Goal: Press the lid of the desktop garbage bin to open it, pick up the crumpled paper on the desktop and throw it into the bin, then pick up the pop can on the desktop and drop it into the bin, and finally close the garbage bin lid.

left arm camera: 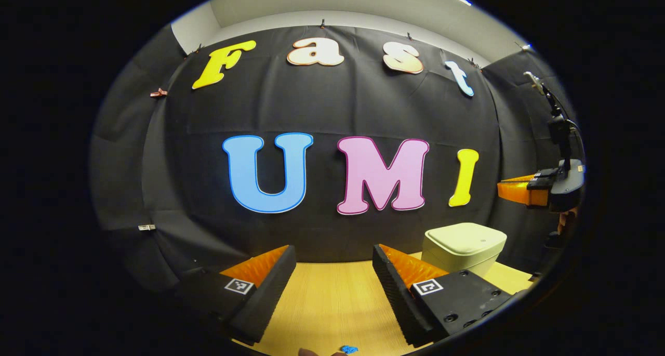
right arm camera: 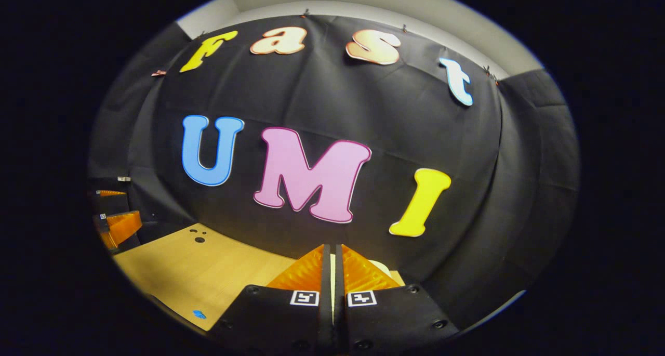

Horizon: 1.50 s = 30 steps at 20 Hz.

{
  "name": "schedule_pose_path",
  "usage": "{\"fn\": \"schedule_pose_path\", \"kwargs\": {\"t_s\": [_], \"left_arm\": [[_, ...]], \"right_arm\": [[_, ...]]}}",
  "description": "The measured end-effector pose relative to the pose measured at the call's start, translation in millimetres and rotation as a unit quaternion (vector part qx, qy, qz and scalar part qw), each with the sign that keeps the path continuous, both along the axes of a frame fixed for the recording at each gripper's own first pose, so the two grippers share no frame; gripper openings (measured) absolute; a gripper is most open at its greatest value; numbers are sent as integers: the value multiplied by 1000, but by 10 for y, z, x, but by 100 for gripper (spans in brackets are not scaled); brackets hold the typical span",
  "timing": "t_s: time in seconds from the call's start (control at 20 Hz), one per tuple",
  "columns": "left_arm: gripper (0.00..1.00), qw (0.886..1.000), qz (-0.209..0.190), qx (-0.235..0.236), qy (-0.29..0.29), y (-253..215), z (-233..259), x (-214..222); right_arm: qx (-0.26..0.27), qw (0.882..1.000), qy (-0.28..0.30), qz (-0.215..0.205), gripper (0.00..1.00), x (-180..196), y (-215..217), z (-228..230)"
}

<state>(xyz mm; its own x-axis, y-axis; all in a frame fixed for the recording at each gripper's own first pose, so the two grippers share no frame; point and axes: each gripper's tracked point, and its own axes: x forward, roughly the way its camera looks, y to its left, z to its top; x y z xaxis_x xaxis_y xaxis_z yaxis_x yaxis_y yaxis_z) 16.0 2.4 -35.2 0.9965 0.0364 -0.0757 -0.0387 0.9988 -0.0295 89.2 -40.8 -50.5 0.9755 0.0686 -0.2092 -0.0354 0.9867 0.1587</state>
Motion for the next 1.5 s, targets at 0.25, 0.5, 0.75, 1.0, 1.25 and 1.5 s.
{"fn": "schedule_pose_path", "kwargs": {"t_s": [0.25,0.5,0.75,1.0,1.25,1.5], "left_arm": [[95,1000,-2,-4,0,-78,-11,19],[95,1000,-5,-6,3,-93,-59,-2],[95,1000,-1,-10,5,-86,-70,-50],[95,1000,2,-13,5,-73,-81,-96],[95,1000,5,-17,13,-44,-130,-112],[96,1000,8,-18,18,-23,-180,-129]], "right_arm": [[115,976,184,25,5,156,-149,-718],[98,963,247,52,5,270,-243,-1062],[108,949,285,78,5,366,-170,-1229],[99,942,309,88,5,413,-144,-1409],[95,935,330,93,5,399,-146,-1548],[95,932,334,100,5,389,-132,-1601]]}}
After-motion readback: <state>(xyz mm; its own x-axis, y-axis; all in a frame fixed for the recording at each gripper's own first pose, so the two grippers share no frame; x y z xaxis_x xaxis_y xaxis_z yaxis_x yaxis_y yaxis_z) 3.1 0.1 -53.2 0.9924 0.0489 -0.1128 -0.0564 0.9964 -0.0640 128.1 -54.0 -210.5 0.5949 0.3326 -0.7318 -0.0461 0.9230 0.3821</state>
